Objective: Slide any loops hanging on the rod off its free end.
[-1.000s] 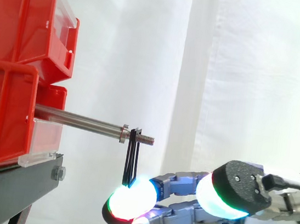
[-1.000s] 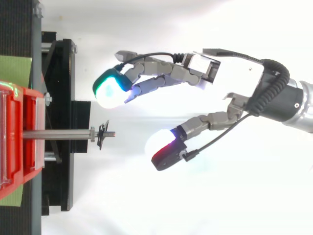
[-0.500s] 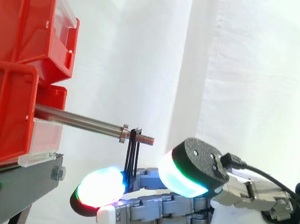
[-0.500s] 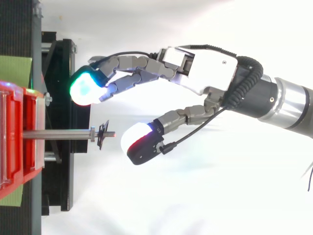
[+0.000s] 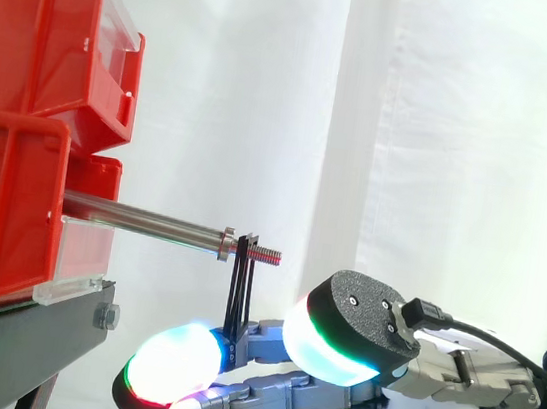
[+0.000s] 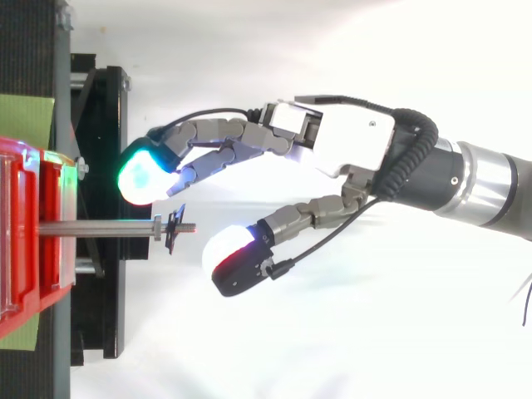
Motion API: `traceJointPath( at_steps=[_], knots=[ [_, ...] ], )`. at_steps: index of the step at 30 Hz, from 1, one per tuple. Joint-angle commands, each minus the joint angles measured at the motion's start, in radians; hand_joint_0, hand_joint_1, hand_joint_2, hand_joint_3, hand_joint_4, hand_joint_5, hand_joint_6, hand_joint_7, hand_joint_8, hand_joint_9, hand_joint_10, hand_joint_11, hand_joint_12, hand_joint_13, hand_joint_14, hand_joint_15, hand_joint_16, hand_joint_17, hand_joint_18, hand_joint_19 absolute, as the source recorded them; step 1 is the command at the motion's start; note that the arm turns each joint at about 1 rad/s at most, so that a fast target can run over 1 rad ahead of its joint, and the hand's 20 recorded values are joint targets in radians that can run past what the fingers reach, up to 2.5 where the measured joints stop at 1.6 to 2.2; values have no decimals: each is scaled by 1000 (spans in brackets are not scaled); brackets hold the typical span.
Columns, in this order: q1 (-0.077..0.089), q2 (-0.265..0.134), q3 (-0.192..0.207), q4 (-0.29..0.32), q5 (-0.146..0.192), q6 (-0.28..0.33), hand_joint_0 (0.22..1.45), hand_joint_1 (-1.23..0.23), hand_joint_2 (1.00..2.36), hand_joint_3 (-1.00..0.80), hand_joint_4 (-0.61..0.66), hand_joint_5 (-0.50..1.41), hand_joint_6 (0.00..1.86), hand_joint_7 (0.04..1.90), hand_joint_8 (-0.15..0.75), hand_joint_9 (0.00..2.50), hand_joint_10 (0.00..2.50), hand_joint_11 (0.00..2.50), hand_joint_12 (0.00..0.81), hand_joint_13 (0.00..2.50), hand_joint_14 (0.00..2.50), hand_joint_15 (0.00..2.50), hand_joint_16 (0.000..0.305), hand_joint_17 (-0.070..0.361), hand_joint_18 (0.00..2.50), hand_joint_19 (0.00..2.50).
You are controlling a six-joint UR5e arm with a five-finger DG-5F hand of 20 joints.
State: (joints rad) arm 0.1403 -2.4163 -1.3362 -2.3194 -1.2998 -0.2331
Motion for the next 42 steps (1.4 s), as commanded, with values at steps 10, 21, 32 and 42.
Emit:
traceJointPath(
  at_steps=[10,21,32,42],
  knots=[
    [10,-1,3,57,-3,-54,605,-769,1009,-393,284,-109,502,1092,268,552,0,44,327,272,3,76,44,98,198,172],
    [-5,-99,81,115,-46,-14,636,-763,1012,-346,193,-110,536,1154,260,571,2,103,327,287,1,74,44,99,227,173],
    [-11,-99,103,101,-79,-17,604,-695,1009,-391,203,-122,616,1005,262,593,4,118,328,302,3,86,44,99,240,189],
    [-13,-99,103,98,-138,-23,594,-651,1009,-394,216,-105,540,1138,265,606,3,109,328,303,3,93,46,102,234,204]
  ],
)
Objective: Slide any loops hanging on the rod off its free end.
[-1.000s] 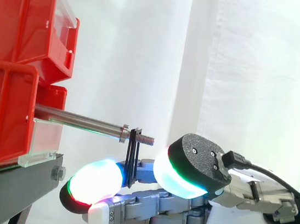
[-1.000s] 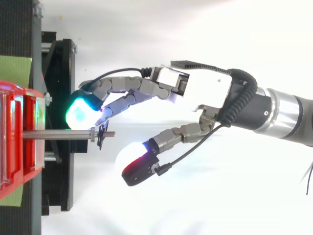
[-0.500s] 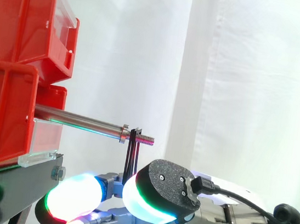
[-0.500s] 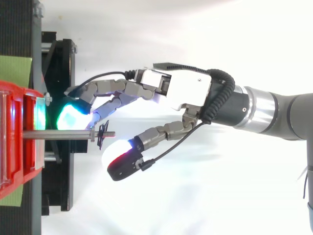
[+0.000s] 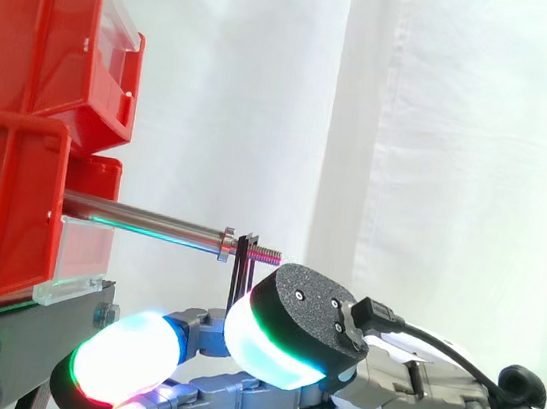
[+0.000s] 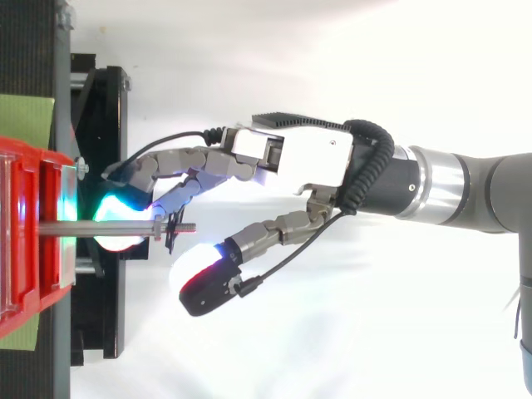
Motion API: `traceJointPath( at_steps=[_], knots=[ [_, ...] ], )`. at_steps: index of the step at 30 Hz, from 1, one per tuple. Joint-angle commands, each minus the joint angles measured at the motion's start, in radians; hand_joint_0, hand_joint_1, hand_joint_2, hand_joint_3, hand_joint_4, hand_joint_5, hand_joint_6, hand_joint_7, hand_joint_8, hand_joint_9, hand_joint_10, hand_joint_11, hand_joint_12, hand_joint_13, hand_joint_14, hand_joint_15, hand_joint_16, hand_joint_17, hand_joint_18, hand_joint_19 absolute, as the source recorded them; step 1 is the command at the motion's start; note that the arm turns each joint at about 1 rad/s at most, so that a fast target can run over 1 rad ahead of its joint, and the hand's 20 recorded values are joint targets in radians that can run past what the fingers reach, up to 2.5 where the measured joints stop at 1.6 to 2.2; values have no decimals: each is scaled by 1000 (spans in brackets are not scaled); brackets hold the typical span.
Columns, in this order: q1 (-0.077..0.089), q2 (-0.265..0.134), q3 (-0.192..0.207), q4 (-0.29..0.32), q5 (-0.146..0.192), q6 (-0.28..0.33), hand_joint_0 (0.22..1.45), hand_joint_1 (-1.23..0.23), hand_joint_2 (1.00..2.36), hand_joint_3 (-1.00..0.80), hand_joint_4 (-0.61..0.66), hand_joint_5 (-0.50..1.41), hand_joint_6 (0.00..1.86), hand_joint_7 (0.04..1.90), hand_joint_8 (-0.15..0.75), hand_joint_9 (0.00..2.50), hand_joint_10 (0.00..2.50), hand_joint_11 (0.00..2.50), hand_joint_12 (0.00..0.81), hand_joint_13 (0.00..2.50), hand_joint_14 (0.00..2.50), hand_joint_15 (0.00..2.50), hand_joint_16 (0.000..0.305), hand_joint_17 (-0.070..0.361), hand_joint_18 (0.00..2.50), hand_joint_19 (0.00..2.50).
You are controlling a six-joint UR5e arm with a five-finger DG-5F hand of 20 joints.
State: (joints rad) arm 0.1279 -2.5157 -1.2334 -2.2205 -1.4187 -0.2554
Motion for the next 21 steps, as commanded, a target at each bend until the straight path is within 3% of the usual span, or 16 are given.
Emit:
traceJointPath(
  at_steps=[1,11,21],
  knots=[
    [-1,0,0,-2,-29,-5,593,-652,1009,-397,220,-103,530,1153,265,607,4,117,327,304,3,101,46,103,233,204],
    [-8,0,-1,-1,-71,-22,595,-603,1007,-399,225,-95,501,1175,263,637,2,100,325,316,4,95,46,102,234,207],
    [-25,0,-3,-7,-74,-22,591,-572,1006,-419,258,-99,502,1102,260,644,3,105,323,322,5,104,46,103,234,213]
  ],
)
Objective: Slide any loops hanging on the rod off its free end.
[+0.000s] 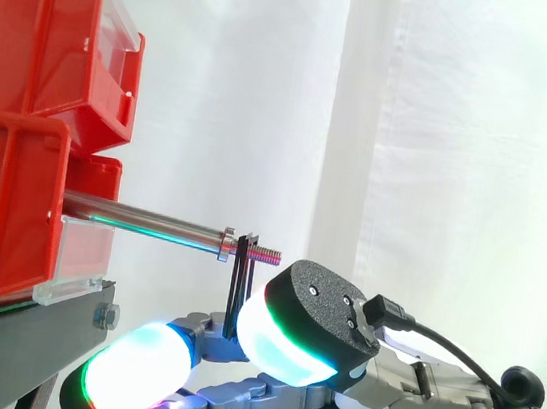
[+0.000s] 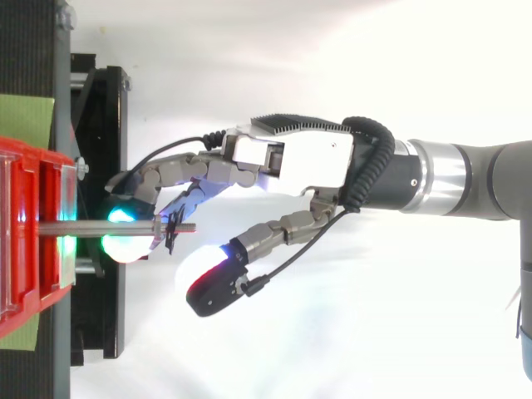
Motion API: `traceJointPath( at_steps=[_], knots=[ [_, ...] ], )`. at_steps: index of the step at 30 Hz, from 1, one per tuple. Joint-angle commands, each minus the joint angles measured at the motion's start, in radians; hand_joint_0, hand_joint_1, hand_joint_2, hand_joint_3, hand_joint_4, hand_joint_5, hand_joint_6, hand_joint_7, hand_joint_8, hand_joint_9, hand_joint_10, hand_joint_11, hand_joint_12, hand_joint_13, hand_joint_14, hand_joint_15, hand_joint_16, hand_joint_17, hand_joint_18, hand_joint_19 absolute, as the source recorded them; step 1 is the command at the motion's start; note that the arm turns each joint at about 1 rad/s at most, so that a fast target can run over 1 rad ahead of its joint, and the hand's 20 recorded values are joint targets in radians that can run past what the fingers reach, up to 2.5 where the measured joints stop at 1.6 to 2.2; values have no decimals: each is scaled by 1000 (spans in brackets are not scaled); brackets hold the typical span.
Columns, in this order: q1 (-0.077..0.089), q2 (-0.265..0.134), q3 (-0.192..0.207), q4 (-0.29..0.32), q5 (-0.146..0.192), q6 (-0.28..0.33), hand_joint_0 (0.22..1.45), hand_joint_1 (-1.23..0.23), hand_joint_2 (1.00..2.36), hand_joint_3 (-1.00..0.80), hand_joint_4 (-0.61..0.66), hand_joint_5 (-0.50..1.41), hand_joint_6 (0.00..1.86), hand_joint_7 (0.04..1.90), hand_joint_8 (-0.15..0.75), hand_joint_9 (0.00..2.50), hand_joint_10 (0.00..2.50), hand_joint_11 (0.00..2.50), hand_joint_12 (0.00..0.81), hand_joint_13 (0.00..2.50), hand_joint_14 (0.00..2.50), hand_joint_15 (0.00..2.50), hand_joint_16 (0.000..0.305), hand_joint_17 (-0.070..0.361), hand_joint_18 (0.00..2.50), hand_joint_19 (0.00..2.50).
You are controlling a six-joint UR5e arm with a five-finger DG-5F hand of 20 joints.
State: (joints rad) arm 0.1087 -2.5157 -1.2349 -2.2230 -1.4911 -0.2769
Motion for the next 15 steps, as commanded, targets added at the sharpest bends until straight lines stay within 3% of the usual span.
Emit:
traceJointPath(
  at_steps=[1,9,15],
  knots=[
    [-7,0,-2,-6,0,-1,588,-586,1007,-420,255,-99,502,1100,259,646,3,99,324,323,4,101,46,103,234,217],
    [-18,0,-3,-7,-8,1,598,-642,1008,-411,266,-99,502,1097,255,646,3,101,321,333,4,107,46,104,247,212],
    [-20,2,-5,-34,-35,-1,616,-655,1008,-402,258,-96,502,1105,256,650,3,98,320,339,4,99,46,104,258,212]
  ],
)
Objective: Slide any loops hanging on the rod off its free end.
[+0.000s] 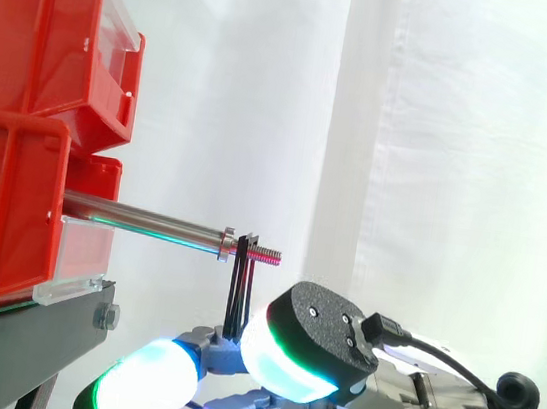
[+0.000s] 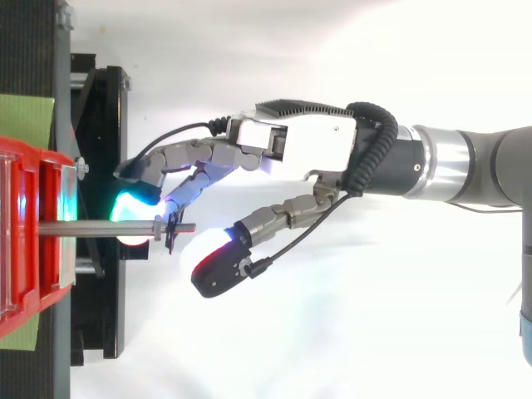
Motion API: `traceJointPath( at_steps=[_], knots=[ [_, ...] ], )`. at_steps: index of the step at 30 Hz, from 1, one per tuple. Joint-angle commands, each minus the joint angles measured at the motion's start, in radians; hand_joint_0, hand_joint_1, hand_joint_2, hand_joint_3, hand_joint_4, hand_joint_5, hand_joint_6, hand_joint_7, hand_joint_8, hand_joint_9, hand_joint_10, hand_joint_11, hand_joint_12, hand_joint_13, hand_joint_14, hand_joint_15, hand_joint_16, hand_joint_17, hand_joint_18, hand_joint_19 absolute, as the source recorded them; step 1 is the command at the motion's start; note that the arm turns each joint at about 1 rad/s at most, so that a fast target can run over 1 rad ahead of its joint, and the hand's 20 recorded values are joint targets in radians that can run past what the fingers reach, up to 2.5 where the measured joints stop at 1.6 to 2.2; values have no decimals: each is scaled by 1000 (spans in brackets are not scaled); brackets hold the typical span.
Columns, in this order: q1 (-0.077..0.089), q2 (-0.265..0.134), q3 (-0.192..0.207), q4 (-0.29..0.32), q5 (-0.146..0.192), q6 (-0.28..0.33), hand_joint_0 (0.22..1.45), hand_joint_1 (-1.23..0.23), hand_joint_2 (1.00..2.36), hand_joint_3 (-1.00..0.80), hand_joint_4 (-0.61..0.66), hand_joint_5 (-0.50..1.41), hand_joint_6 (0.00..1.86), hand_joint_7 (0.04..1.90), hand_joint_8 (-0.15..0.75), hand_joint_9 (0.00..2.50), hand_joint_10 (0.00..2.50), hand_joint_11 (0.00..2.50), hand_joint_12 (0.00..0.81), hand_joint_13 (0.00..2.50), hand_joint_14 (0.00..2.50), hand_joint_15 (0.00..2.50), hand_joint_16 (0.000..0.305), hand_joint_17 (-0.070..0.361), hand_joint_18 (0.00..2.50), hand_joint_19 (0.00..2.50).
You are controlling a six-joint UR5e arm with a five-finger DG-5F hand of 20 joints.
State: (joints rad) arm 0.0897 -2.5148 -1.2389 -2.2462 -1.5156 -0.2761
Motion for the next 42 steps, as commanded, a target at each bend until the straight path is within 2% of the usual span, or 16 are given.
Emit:
traceJointPath(
  at_steps=[1,7,11,18,25,32,38,42],
  knots=[
    [-2,1,-1,-13,-14,2,618,-656,1009,-402,255,-95,502,1106,256,650,3,98,320,340,4,103,46,104,259,212],
    [-10,8,-1,-27,-31,-2,619,-660,1008,-403,257,-95,502,1106,255,657,3,111,320,344,4,107,46,103,264,214],
    [-15,33,-7,-67,-46,-6,612,-673,1008,-407,260,-95,502,1109,254,657,3,111,321,343,4,103,46,103,266,219],
    [-25,48,-10,-145,-46,-8,606,-688,1008,-410,259,-95,502,1111,256,659,4,113,324,343,4,107,46,103,269,218],
    [-25,73,-8,-159,-43,-9,654,-704,1012,-355,216,-90,501,1181,253,665,4,109,323,346,4,103,46,103,274,217],
    [-25,82,-8,-159,-41,-9,623,-744,1007,-410,184,-96,512,1210,255,650,4,118,324,341,4,106,46,103,276,222],
    [-21,97,-8,-159,-41,-9,637,-811,1013,-318,148,-161,763,819,253,589,5,150,329,324,4,115,47,106,261,223],
    [-24,97,-10,-156,-46,-9,640,-818,1015,-287,136,-175,828,714,252,586,5,160,330,323,4,107,47,107,261,219]
  ],
)
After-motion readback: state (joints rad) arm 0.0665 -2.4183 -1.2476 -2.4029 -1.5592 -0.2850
